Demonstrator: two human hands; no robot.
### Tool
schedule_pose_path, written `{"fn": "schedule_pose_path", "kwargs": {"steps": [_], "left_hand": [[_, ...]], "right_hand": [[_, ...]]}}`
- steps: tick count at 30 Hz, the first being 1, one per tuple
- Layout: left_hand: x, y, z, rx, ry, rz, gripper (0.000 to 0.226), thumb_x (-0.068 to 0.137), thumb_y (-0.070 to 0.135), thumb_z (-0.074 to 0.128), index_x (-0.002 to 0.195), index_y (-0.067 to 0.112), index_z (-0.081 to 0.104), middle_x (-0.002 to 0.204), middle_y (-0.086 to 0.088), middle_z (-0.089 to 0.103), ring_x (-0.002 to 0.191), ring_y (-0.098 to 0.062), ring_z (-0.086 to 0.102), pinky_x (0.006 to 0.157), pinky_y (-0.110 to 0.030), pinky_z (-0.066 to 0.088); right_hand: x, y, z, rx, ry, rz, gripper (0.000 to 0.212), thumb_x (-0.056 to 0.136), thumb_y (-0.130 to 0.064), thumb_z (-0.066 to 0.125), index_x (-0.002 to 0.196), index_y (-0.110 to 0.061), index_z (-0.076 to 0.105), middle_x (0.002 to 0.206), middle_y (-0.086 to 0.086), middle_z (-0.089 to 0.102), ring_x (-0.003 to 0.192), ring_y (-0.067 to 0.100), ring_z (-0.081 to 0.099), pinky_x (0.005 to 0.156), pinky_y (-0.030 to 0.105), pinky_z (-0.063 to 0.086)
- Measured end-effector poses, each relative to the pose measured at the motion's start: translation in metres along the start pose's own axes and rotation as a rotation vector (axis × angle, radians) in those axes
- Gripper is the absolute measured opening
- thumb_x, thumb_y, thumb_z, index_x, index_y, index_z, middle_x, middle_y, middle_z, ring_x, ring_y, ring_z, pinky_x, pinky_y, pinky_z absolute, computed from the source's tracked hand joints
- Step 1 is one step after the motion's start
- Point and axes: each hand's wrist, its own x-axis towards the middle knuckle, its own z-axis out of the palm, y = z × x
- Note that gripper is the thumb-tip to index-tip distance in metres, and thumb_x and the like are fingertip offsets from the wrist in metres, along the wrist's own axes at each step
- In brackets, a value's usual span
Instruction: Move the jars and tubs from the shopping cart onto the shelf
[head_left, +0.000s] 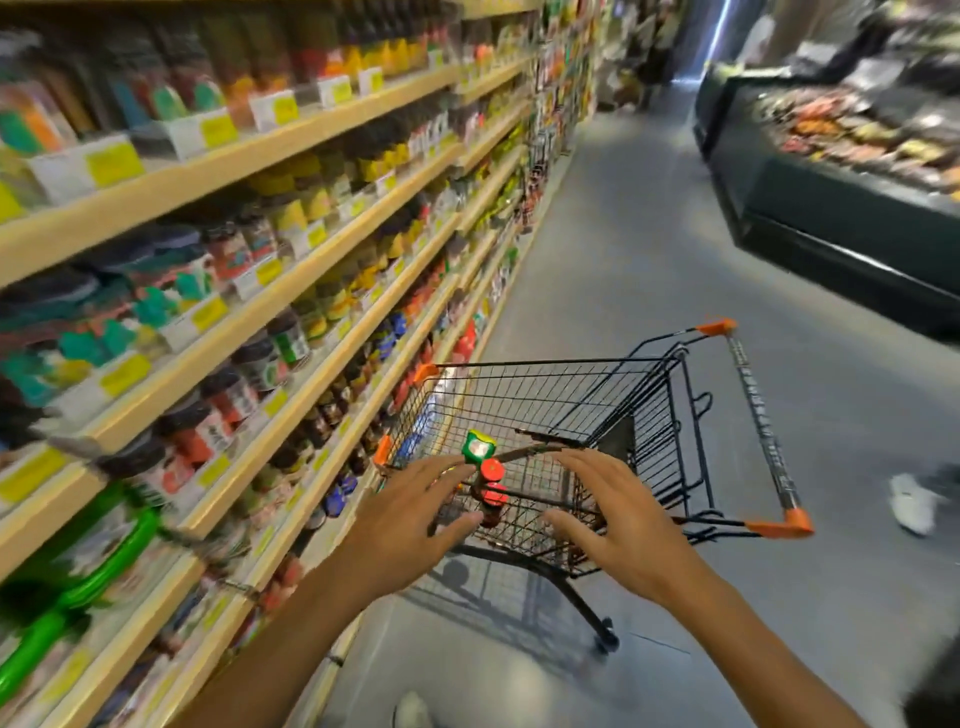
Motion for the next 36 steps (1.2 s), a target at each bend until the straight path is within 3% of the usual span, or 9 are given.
{"fn": "schedule_pose_path", "kwargs": {"steps": [3, 9, 14, 18, 24, 30, 34, 36], "left_hand": [[0.035, -0.021, -0.002, -0.078, -0.020, 0.011, 0.066, 0.092, 0.069, 0.034, 0.151, 0.038, 0.032, 0.156, 0.020, 0.029, 0.146, -0.003, 0.022, 0.115, -0.021, 0.017], [0.098, -0.071, -0.011, -0.173, -0.091, 0.014, 0.074, 0.088, 0.076, 0.030, 0.151, 0.039, 0.030, 0.156, 0.020, 0.031, 0.144, -0.002, 0.027, 0.119, -0.036, 0.031], [0.138, -0.118, 0.002, -0.233, -0.122, -0.009, 0.061, 0.095, 0.063, 0.042, 0.151, 0.040, 0.031, 0.155, 0.021, 0.030, 0.142, 0.001, 0.023, 0.118, -0.033, 0.026], [0.166, -0.140, 0.017, -0.255, -0.191, -0.024, 0.057, 0.097, 0.059, 0.044, 0.149, 0.043, 0.031, 0.156, 0.019, 0.032, 0.144, -0.005, 0.029, 0.115, -0.036, 0.032], [0.206, -0.168, 0.052, -0.312, -0.198, -0.080, 0.054, 0.099, 0.051, 0.049, 0.149, 0.043, 0.032, 0.145, 0.027, 0.033, 0.130, 0.010, 0.025, 0.104, -0.019, 0.026], [0.255, -0.204, 0.106, -0.393, -0.247, -0.229, 0.050, 0.096, 0.054, 0.052, 0.141, 0.057, 0.032, 0.150, 0.021, 0.036, 0.142, 0.001, 0.025, 0.118, -0.030, 0.025], [0.295, -0.229, 0.153, -0.381, -0.284, -0.328, 0.047, 0.094, 0.044, 0.057, 0.139, 0.044, 0.044, 0.142, 0.014, 0.048, 0.135, -0.011, 0.044, 0.110, -0.036, 0.041], [0.309, -0.240, 0.178, -0.403, -0.320, -0.339, 0.046, 0.094, 0.048, 0.052, 0.138, 0.044, 0.043, 0.140, 0.019, 0.048, 0.130, -0.008, 0.047, 0.105, -0.033, 0.044]], "right_hand": [[0.027, 0.000, 0.000, 0.010, 0.009, 0.062, 0.071, 0.093, -0.072, 0.043, 0.153, -0.037, 0.032, 0.154, -0.021, 0.032, 0.144, 0.000, 0.025, 0.122, 0.033, 0.026], [0.087, -0.001, 0.011, 0.012, 0.001, 0.163, 0.073, 0.091, -0.074, 0.043, 0.153, -0.039, 0.030, 0.149, -0.028, 0.030, 0.142, -0.004, 0.025, 0.120, 0.027, 0.025], [0.125, 0.007, 0.040, 0.066, -0.060, 0.226, 0.069, 0.093, -0.066, 0.049, 0.153, -0.039, 0.029, 0.140, -0.031, 0.027, 0.134, -0.011, 0.024, 0.116, 0.020, 0.024], [0.149, 0.024, 0.057, 0.102, -0.096, 0.285, 0.070, 0.092, -0.065, 0.050, 0.153, -0.039, 0.029, 0.140, -0.030, 0.027, 0.132, -0.012, 0.024, 0.112, 0.017, 0.022], [0.193, 0.074, 0.086, 0.174, -0.176, 0.350, 0.070, 0.093, -0.064, 0.051, 0.154, -0.036, 0.030, 0.153, -0.016, 0.037, 0.136, -0.008, 0.025, 0.112, 0.019, 0.023], [0.255, 0.150, 0.139, 0.287, -0.355, 0.396, 0.085, 0.084, -0.076, 0.044, 0.154, -0.029, 0.033, 0.156, -0.008, 0.040, 0.144, 0.011, 0.036, 0.118, 0.032, 0.032], [0.283, 0.209, 0.209, 0.350, -0.502, 0.461, 0.083, 0.088, -0.066, 0.055, 0.155, -0.025, 0.030, 0.158, -0.002, 0.040, 0.143, 0.013, 0.038, 0.118, 0.033, 0.033], [0.289, 0.234, 0.247, 0.390, -0.574, 0.510, 0.095, 0.079, -0.076, 0.053, 0.155, -0.024, 0.029, 0.158, 0.000, 0.039, 0.144, 0.016, 0.038, 0.117, 0.031, 0.032]]}}
